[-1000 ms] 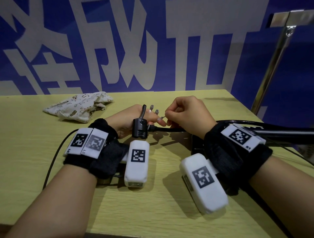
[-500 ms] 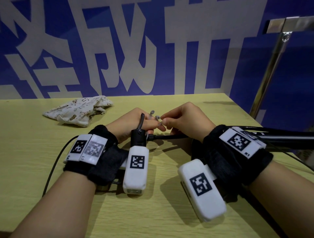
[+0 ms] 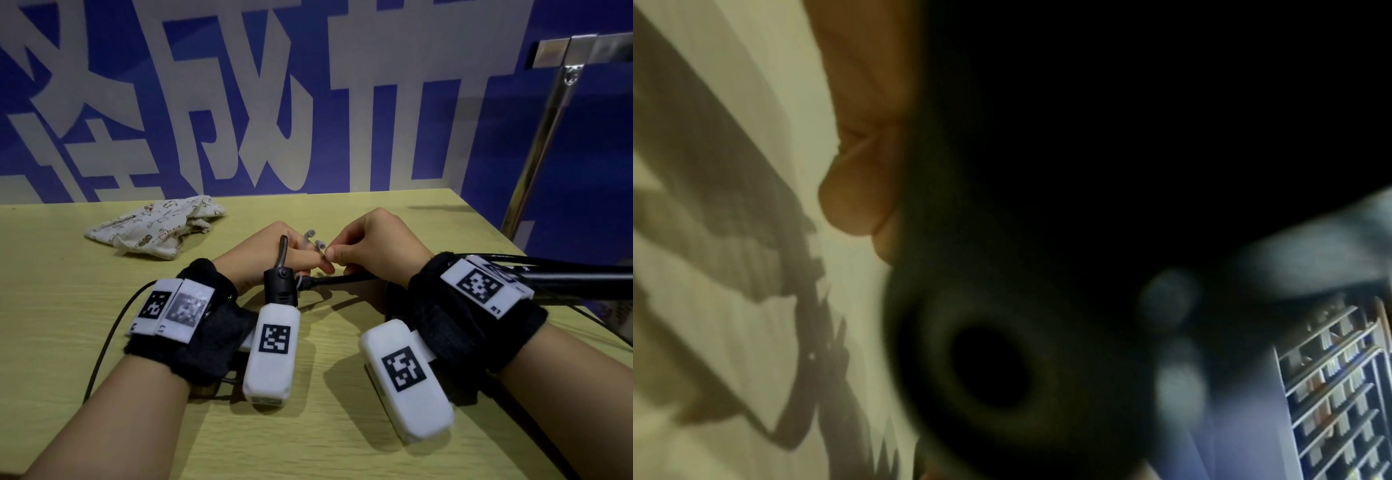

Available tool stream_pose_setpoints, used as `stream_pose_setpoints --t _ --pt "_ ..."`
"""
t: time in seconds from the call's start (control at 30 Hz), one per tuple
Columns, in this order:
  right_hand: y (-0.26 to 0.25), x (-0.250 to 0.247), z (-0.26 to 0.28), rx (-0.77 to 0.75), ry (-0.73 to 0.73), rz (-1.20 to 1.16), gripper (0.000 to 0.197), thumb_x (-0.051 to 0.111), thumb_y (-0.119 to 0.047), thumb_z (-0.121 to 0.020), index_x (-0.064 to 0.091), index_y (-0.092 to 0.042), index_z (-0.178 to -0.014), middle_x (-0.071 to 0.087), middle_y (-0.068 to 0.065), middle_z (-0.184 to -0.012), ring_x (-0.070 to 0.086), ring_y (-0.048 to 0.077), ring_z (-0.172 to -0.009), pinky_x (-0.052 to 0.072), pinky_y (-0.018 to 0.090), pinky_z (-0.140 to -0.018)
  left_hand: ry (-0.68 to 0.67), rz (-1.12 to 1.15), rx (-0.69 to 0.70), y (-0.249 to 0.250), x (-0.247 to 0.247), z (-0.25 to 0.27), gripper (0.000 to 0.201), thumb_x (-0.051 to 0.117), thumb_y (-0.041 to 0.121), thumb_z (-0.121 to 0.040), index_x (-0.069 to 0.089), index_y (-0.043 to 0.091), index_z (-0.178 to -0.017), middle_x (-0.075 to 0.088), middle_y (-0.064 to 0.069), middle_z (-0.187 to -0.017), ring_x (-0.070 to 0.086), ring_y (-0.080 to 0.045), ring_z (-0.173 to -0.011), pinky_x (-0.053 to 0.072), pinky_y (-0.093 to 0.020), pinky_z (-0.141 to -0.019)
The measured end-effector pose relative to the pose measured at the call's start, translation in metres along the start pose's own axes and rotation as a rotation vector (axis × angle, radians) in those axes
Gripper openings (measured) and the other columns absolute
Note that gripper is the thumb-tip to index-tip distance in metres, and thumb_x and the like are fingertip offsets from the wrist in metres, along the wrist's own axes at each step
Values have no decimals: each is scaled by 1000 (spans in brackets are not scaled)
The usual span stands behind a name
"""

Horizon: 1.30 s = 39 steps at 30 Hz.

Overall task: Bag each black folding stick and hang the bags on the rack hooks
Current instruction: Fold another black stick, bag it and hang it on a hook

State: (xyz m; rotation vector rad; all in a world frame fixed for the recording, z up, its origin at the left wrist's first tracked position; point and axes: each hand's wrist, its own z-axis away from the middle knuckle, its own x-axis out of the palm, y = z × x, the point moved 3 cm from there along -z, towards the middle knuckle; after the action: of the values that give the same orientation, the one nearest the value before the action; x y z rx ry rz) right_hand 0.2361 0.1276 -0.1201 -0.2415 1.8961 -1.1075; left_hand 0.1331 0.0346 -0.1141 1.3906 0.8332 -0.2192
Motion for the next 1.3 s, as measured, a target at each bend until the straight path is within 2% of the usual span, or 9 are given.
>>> stream_pose_setpoints --t 0.13,0.23,0.33,0.43,0.73,0.87,1.1,1.2,1.3 --pt "-2 1 0 -40 3 30 14 67 -22 -85 73 -12 -91 66 -3 -74 59 7 -62 49 14 -57 -16 24 -48 -2 -1 -3 16 63 12 -86 72 2 -76 57 6 -57 43 9 -57 38 -17 -64" --pt "-4 -5 2 -31 34 -16 15 60 -21 -90 69 -15 -101 66 0 -80 61 10 -66 51 20 -61 82 195 -71 -12 -10 -5 19 60 19 -88 70 6 -79 55 4 -55 46 -2 -44 39 -12 -45" --pt "2 -25 2 -2 141 41 19 53 -15 -91 67 -18 -103 68 1 -86 60 12 -75 48 19 -63 240 395 -151 -28 -24 -6 21 50 17 -95 70 12 -91 63 -5 -77 47 -9 -53 33 -15 -41" --pt "15 -47 1 103 145 138 21 52 -14 -91 68 -15 -104 66 1 -97 57 13 -86 46 23 -75 389 536 -230 -44 -35 -10 16 57 19 -91 67 9 -99 59 -4 -75 44 -10 -54 32 -16 -39" --pt "33 -66 2 307 -109 477 40 52 -47 -90 58 -22 -121 57 0 -116 47 14 -98 36 28 -85 804 1055 -282 -77 -70 5 21 39 20 -98 52 15 -83 52 -3 -77 46 -12 -62 40 -18 -42" --pt "33 -61 10 348 -339 639 56 51 -63 -83 50 -30 -128 56 -4 -123 50 17 -111 38 31 -94 728 1064 -237 -65 -68 4 16 47 32 -94 47 16 -96 51 -2 -82 49 -12 -70 43 -28 -61" --pt "23 -38 7 216 -295 546 37 48 -40 -94 54 -19 -123 58 -2 -100 54 15 -91 40 25 -78 522 964 104 -12 -37 9 16 30 19 -99 44 12 -100 43 -8 -102 46 -21 -99 37 -40 -95" --pt "26 -37 4 230 -255 518 35 47 -37 -96 52 -14 -123 56 0 -99 53 16 -90 39 25 -76 258 804 62 -4 -13 5 24 26 7 -97 37 7 -118 41 -7 -102 41 -18 -95 39 -24 -80" --pt "27 -36 2 251 -231 507 35 45 -35 -97 50 -12 -122 55 3 -101 52 18 -91 40 25 -76 89 486 -54 -9 0 -2 67 31 -6 -88 12 12 -149 39 -12 -135 48 -17 -103 39 -21 -77"
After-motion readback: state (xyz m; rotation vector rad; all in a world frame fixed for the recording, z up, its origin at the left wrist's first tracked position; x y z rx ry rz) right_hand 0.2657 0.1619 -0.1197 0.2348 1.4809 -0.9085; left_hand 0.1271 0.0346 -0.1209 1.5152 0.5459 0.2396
